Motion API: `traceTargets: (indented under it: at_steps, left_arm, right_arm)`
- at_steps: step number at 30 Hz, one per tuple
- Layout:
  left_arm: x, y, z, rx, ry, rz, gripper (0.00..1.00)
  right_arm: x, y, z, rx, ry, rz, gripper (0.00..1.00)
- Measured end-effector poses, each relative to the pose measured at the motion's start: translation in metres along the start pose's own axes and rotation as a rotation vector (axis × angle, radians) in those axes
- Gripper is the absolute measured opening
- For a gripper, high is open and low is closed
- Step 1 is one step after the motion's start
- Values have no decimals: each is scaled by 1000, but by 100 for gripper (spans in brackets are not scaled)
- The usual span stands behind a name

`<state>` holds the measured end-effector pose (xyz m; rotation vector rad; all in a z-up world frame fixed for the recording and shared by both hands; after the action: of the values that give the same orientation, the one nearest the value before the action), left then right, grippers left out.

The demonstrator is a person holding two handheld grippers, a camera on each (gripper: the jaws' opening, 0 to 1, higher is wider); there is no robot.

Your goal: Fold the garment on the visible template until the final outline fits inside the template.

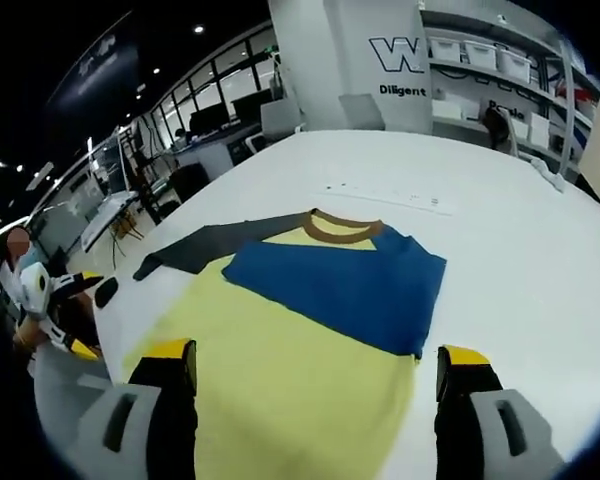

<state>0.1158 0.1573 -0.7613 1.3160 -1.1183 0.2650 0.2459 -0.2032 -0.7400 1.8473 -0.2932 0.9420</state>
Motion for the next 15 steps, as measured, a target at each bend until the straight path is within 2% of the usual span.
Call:
traceTargets:
  at_steps: [15]
  left_arm:
    - [2, 1, 2, -7, -4, 12, 99]
  right_arm:
    - [-18, 28, -31, 9, 54, -1, 99]
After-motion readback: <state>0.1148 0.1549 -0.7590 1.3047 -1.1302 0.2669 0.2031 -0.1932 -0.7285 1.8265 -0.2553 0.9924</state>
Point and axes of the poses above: the point that each gripper's makers call its tool centre point, and the gripper's own axes: y roughly backward along the fingers, z roughly to its right, x roughly out of its top, the point moved 5 cm from there along y, roughly backward along the fingers, and after that the axes turned 1 degree about x, right-handed, at the moved point
